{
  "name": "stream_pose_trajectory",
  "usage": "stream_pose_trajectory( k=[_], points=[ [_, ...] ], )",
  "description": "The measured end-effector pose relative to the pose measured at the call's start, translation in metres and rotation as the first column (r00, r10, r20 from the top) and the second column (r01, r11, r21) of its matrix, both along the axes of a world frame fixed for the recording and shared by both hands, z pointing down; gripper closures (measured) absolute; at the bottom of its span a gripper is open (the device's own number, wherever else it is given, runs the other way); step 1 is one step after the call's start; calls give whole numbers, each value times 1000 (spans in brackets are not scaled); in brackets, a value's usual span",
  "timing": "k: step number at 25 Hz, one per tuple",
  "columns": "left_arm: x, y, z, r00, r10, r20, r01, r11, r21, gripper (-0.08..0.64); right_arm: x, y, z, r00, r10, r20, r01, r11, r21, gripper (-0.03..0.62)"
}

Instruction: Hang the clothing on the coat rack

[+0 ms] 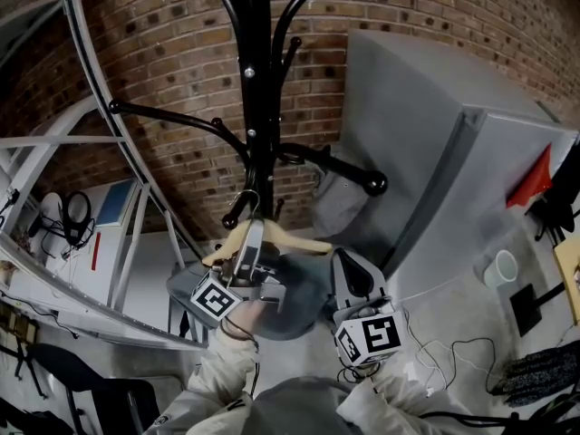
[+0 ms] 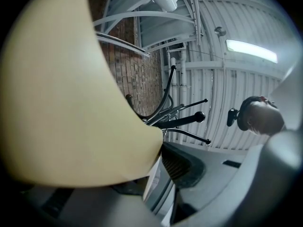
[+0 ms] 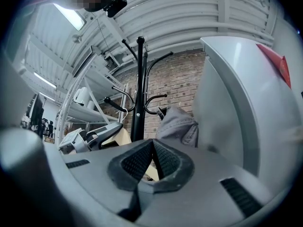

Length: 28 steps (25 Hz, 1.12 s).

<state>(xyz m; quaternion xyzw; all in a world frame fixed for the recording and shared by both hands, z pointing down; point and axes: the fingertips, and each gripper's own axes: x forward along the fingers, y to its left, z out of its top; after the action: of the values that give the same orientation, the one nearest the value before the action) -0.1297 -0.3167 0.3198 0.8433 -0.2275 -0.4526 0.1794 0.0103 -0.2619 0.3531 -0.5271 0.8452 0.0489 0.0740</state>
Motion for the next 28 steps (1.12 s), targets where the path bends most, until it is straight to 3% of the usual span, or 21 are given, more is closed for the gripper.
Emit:
stream_pose_trajectory(
  k=[7,18,28],
  points=[
    [2,0,6,996,40,-84,-44,997,-58,444,6,5,0,1000,4,6,-4,1000,-12,568],
    [2,5,14,995,25,-93,-34,995,-89,437,3,12,6,1000,-10,14,11,1000,-24,568],
    [-1,14,41,993,19,-119,-39,986,-163,434,1,23,10,999,-29,17,30,999,-38,568]
  ],
)
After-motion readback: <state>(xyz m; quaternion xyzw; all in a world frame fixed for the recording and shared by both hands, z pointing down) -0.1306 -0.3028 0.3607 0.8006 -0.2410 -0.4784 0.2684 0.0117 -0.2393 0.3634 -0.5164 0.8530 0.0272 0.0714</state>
